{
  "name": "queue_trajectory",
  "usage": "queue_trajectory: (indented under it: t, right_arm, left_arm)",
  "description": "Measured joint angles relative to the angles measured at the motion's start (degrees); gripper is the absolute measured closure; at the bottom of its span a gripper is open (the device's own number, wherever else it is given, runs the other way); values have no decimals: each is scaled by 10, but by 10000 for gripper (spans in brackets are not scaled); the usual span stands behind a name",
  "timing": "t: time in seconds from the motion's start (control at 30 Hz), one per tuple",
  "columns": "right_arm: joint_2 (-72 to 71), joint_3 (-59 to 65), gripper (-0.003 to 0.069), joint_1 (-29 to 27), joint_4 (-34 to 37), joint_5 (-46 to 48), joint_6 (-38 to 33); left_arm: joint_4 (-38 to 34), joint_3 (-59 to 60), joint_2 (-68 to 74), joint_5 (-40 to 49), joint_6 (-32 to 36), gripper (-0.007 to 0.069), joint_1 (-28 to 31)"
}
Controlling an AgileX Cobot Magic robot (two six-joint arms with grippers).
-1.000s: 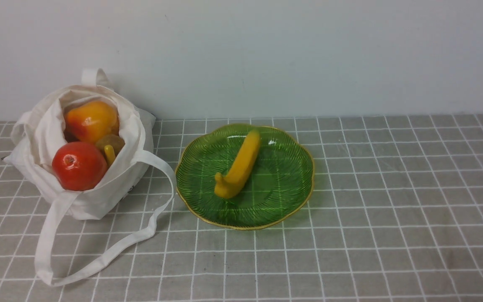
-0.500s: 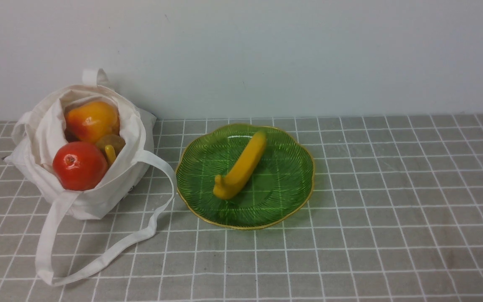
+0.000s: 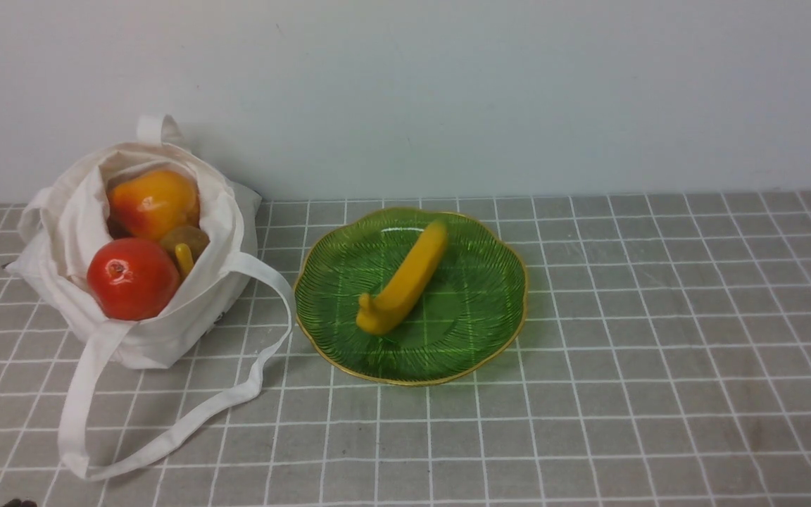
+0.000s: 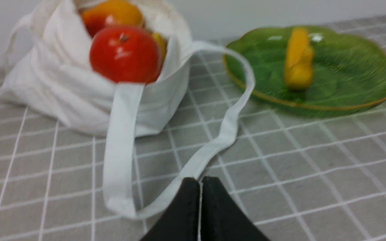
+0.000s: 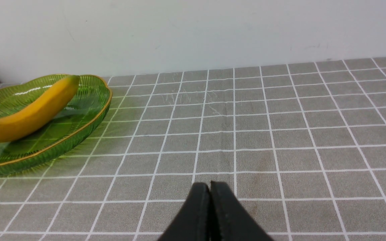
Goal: Take the fruit out of the bag on the grey coffee tablecloth and place them on the plate.
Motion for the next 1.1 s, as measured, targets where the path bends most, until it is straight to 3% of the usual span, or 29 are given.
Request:
queue_trajectory:
  t: [0.17,1.1]
  right_arm:
    - [0,0,671,0,-1,1,0]
    - [0,0,671,0,-1,1,0]
  left_arm:
    - [-2,40,0,-33,5,631,44]
    - [-2,44,0,-48,6,631,45]
